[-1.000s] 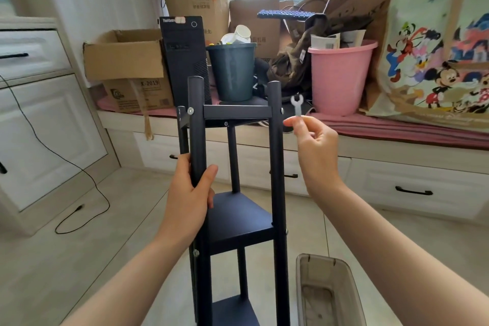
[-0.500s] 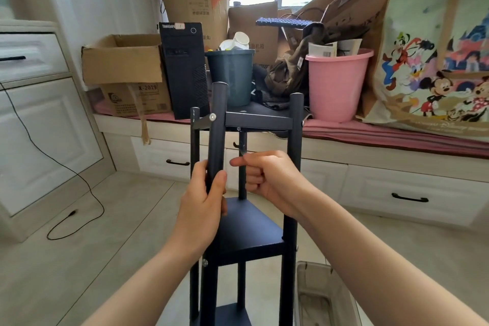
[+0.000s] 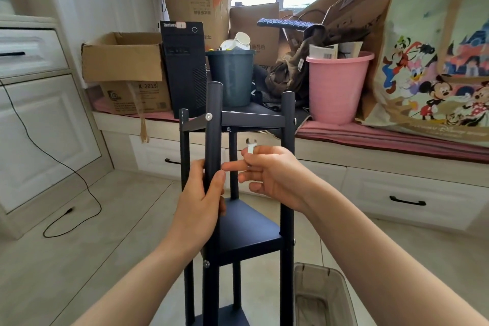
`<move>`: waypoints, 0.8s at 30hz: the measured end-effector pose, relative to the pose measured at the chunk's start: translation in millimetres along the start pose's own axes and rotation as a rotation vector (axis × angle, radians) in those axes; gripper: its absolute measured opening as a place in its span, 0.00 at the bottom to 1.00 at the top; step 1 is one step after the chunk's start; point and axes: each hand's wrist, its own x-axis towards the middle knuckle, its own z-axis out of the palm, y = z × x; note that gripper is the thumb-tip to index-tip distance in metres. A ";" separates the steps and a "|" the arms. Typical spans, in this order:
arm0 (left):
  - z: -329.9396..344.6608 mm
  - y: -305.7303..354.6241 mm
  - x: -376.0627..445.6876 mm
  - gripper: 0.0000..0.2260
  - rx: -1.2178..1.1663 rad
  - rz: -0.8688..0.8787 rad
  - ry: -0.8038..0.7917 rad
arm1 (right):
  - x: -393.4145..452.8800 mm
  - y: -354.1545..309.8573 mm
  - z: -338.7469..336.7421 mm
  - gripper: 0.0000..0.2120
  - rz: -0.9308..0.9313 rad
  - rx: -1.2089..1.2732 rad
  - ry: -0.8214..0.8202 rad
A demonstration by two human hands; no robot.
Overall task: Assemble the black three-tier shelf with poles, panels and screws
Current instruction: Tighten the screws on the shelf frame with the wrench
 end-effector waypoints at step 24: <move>3.4 1.4 -2.2 0.06 0.029 0.034 -0.072 | 5.6 -9.3 22.1 0.12 -0.109 -0.498 0.272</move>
